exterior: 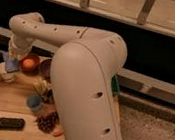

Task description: Place sponge in paper cup

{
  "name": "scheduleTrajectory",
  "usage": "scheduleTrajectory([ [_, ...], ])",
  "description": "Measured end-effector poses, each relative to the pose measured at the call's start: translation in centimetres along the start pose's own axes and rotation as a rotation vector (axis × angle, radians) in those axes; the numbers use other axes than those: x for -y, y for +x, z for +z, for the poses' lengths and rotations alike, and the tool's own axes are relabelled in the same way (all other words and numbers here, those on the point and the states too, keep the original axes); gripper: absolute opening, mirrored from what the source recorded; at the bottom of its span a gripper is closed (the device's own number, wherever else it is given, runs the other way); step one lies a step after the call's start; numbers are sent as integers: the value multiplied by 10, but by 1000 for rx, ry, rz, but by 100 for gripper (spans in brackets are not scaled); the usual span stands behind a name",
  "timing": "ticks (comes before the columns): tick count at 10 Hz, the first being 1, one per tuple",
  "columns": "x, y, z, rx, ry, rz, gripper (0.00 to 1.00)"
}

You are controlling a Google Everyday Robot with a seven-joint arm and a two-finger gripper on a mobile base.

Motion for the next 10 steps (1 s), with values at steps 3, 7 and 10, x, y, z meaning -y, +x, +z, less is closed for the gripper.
scheduleTrajectory([
  [3,4,0,2,3,-10,10,0],
  [7,33,-22,16,-3,-45,30,0],
  [10,41,-38,35,2,-84,33,0],
])
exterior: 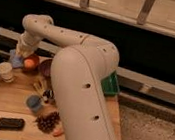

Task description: Place sponge in paper cup

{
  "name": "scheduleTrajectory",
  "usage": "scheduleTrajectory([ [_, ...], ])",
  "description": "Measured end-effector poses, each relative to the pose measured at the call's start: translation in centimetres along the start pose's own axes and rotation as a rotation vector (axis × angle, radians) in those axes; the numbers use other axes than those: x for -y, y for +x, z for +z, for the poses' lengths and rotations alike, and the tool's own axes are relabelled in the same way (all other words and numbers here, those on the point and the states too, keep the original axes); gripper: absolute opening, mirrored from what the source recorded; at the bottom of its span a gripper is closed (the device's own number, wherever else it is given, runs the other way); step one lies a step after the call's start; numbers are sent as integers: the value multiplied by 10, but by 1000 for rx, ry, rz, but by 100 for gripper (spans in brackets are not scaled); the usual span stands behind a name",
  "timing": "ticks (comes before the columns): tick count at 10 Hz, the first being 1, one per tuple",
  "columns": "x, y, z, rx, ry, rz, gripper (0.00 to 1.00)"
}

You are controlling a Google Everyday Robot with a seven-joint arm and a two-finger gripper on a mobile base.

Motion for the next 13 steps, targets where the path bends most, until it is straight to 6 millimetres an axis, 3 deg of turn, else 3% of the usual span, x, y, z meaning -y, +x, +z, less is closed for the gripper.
scheduleTrajectory([
  [4,-9,-18,28,10,-72,-43,0],
  [7,-27,-32,47,12,-80,-107,0],
  [13,-38,-28,68,-32,-78,-132,0],
])
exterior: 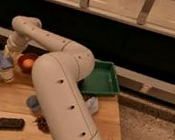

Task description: Place sponge in paper cup

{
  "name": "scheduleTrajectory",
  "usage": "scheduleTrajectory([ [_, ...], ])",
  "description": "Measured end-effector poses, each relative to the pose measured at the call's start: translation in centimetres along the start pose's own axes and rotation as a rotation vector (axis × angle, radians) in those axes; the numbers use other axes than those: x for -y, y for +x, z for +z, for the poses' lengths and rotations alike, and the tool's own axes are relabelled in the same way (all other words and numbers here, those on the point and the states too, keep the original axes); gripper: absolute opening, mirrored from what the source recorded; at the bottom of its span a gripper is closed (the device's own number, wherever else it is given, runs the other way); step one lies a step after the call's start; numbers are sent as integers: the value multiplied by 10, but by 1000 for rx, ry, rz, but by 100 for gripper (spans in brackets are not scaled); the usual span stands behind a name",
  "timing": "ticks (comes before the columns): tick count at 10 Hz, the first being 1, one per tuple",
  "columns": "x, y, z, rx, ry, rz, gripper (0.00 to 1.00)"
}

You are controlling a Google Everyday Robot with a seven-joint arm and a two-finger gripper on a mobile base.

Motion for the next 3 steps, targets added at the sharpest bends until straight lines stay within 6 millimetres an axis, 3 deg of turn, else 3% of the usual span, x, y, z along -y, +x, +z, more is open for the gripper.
scheduleTrajectory([
  [3,-3,-4,11,4,-17,-15,0],
])
